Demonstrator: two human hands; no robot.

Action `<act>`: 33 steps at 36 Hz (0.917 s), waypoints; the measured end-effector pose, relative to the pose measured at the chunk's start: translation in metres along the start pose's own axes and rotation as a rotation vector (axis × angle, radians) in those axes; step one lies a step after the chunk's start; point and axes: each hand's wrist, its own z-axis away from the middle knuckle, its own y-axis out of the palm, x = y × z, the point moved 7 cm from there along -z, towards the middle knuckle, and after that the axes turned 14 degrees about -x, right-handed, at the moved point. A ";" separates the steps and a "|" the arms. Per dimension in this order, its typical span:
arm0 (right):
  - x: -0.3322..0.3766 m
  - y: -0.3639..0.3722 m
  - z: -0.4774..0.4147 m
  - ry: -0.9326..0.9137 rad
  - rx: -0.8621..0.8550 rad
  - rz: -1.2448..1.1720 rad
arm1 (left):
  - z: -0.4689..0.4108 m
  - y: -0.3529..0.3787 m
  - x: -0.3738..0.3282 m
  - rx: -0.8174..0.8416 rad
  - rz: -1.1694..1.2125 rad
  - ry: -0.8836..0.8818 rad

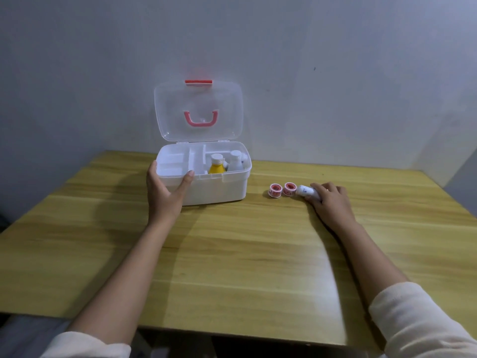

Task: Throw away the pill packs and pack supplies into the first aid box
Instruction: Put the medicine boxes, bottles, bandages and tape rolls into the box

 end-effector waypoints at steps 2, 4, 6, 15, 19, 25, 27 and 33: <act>0.001 -0.003 0.004 0.022 -0.017 -0.004 | 0.002 -0.001 -0.002 0.016 0.000 0.004; 0.003 -0.006 0.009 0.041 -0.013 -0.024 | 0.005 -0.002 -0.004 0.032 -0.003 0.013; 0.005 -0.008 0.013 0.065 -0.003 -0.052 | 0.008 -0.002 -0.006 0.055 -0.013 0.016; 0.085 -0.042 0.013 0.042 -0.028 -0.577 | 0.002 -0.007 -0.006 0.126 -0.041 -0.014; 0.168 -0.064 0.019 -0.062 0.038 -0.865 | -0.001 -0.007 -0.003 0.178 -0.006 -0.018; 0.259 -0.045 0.018 -0.174 0.165 -0.833 | -0.003 -0.010 -0.005 0.266 0.134 -0.041; 0.278 -0.036 0.015 -0.196 0.181 -0.792 | -0.002 -0.012 -0.004 0.261 0.160 -0.029; 0.302 -0.017 0.009 -0.248 0.233 -0.621 | -0.003 -0.011 -0.002 0.244 0.157 -0.034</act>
